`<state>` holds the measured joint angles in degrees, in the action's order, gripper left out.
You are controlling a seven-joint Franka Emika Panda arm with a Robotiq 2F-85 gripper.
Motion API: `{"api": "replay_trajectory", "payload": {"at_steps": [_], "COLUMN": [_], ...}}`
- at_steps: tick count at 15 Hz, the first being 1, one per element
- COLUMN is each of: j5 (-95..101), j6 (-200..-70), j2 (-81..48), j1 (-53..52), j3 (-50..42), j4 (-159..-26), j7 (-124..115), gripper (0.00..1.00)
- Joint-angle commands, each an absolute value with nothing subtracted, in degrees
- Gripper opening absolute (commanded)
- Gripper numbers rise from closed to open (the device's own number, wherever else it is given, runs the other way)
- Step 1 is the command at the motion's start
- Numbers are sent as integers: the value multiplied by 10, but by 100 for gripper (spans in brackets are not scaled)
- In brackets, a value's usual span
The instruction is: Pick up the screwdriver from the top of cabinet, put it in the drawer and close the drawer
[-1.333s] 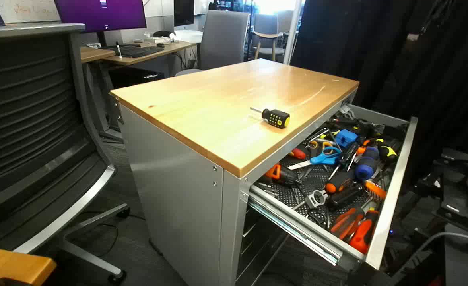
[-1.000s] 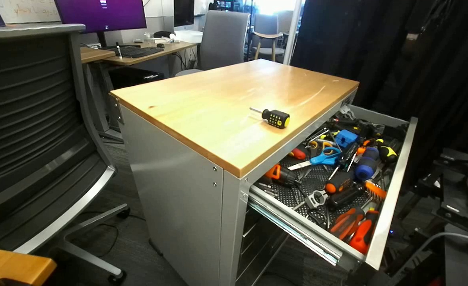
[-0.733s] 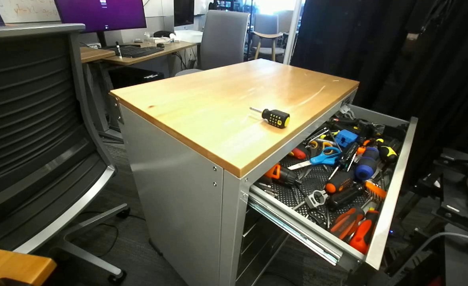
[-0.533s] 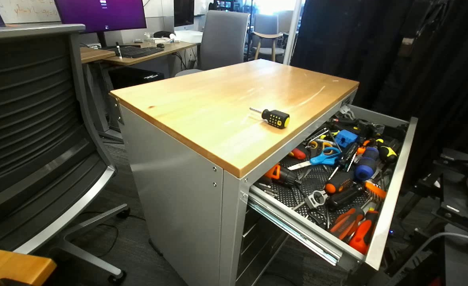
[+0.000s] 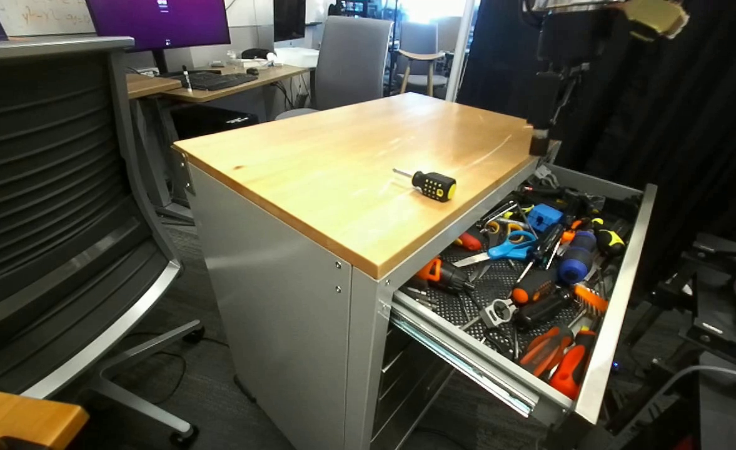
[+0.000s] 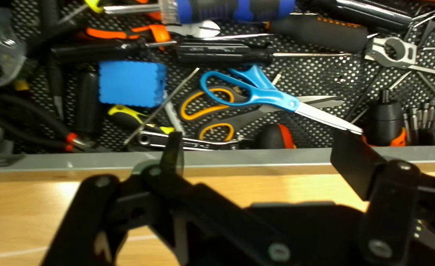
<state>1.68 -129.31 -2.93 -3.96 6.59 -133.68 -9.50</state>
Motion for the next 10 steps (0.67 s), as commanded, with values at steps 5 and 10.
{"api": "replay_trajectory", "payload": {"at_steps": [5, 10], "j5": [-39, -30], "j6": [-1268, -1296], "j2": [-215, -225], "j1": [-87, -116], "j3": [98, 98], "j4": [-1146, -1132], "j7": [-66, -94], "gripper": [100, 100]}}
